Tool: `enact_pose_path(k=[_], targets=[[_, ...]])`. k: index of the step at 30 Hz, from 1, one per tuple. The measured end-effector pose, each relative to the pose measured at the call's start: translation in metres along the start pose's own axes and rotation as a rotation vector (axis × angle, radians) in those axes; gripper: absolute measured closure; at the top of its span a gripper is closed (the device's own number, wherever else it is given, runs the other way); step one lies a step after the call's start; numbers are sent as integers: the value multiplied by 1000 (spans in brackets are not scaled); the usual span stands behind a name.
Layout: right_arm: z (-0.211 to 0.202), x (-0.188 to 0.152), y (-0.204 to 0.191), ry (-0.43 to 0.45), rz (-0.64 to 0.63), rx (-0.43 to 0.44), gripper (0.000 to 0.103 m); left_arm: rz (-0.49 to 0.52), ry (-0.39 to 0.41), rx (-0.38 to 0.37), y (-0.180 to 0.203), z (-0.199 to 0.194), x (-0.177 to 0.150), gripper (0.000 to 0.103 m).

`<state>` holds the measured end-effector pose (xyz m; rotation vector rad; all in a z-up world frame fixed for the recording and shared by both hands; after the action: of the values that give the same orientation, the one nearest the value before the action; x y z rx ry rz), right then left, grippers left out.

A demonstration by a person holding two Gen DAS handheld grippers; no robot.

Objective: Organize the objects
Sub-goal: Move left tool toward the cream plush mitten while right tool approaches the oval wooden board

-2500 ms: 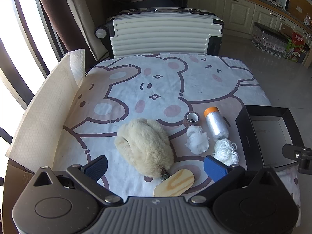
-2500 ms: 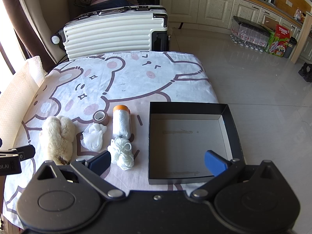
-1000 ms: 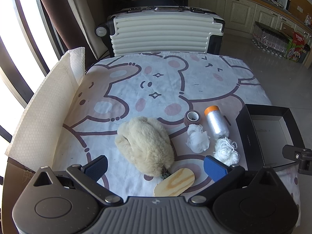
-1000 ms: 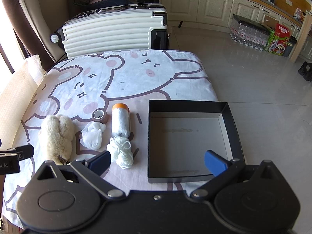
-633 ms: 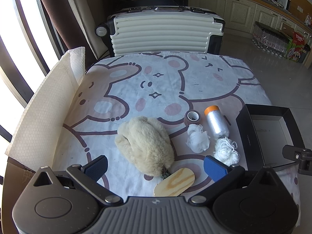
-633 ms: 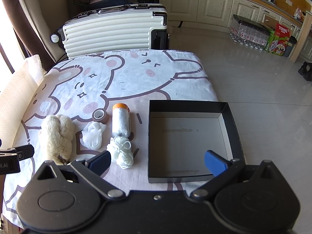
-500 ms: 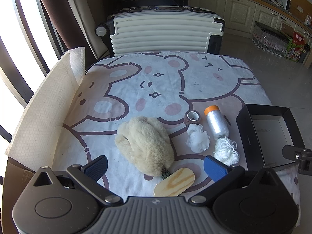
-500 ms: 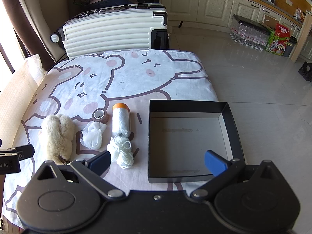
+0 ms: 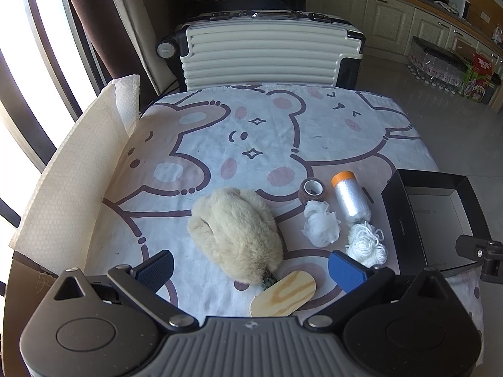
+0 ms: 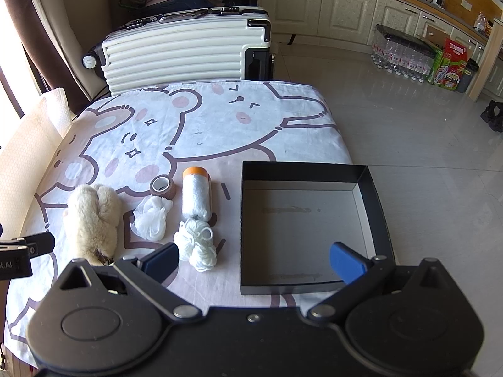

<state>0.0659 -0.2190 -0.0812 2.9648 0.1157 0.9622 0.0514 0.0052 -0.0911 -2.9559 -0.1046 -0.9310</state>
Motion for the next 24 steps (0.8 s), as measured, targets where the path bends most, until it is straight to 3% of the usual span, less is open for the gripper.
enact_pose_path(k=[24], targets=[[4, 9, -56, 1, -56, 55, 0, -93, -21, 43, -63, -3, 1, 0]])
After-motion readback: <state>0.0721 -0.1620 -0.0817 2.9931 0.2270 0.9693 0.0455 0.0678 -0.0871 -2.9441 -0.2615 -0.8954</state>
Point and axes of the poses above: each gripper's, at about its wrist camera, not at the fingertips, and z roughly the way its jaws point, y to its right, x to its top, the point moved 10 cm from there along z, roughly the way its jaws point, and after that the axes turned 4 degrees about -z, right-handed, at the moved point
